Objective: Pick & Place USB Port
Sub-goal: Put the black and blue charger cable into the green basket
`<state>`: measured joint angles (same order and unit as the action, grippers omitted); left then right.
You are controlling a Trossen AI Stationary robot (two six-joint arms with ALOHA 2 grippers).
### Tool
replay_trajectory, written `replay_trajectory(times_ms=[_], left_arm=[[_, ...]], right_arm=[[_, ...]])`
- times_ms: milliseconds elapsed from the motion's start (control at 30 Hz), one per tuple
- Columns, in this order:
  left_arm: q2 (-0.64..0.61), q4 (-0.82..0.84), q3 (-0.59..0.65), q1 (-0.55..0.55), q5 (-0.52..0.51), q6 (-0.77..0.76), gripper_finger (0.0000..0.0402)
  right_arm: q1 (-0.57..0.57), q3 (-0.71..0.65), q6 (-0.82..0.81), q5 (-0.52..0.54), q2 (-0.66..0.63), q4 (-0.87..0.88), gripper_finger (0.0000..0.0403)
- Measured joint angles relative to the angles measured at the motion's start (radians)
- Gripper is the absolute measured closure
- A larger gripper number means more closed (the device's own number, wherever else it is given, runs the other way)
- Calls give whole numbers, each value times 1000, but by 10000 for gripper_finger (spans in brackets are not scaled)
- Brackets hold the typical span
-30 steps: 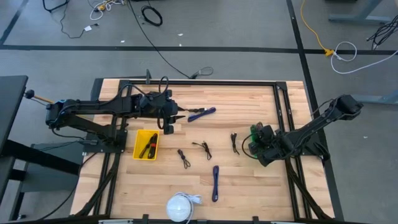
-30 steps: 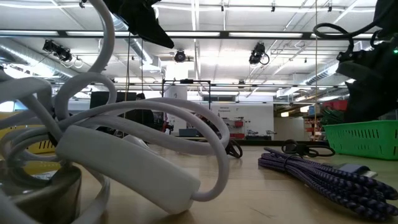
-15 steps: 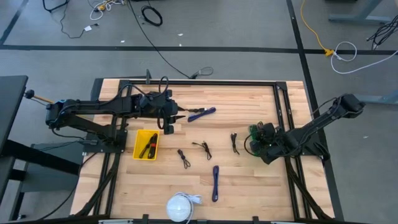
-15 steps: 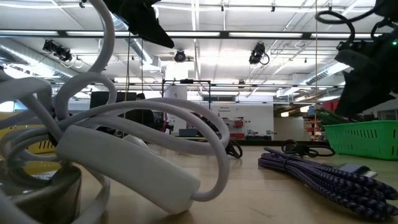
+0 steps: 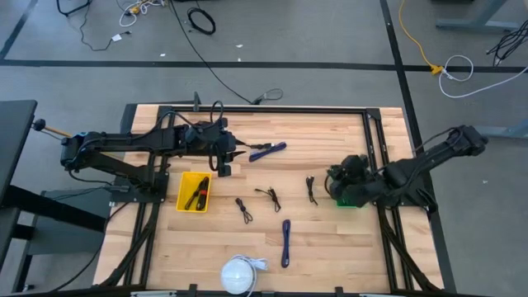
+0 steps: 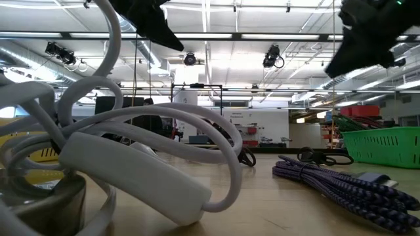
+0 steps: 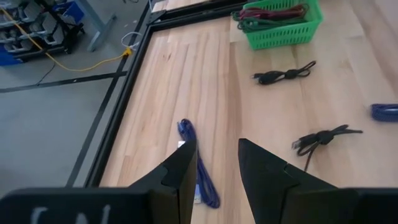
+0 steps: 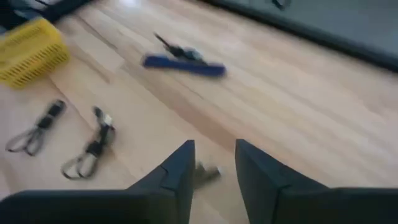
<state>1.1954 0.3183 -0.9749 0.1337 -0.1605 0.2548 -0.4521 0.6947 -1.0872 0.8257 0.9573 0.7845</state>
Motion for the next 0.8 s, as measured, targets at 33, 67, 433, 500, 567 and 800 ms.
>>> replay_trajectory(times_ms=[33, 67, 433, 500, 567, 800], left_arm=[[0, 2, 0, 0, -2, 2, 280], [0, 4, 0, 0, -3, 4, 280], [0, 15, 0, 10, -3, 1, 280], [0, 18, 0, 10, -4, 3, 280], [0, 18, 0, 14, -3, 4, 280], [0, 29, 0, 41, -3, 3, 280]], right_arm=[[22, 11, 71, -8, 0, -43, 287], [45, 20, 153, -23, 0, -97, 288], [254, 30, 642, -461, 94, -556, 289], [229, 30, 644, -527, 160, -634, 289], [203, 30, 644, -579, 230, -715, 289], [76, 51, 510, -575, 452, -809, 289]])
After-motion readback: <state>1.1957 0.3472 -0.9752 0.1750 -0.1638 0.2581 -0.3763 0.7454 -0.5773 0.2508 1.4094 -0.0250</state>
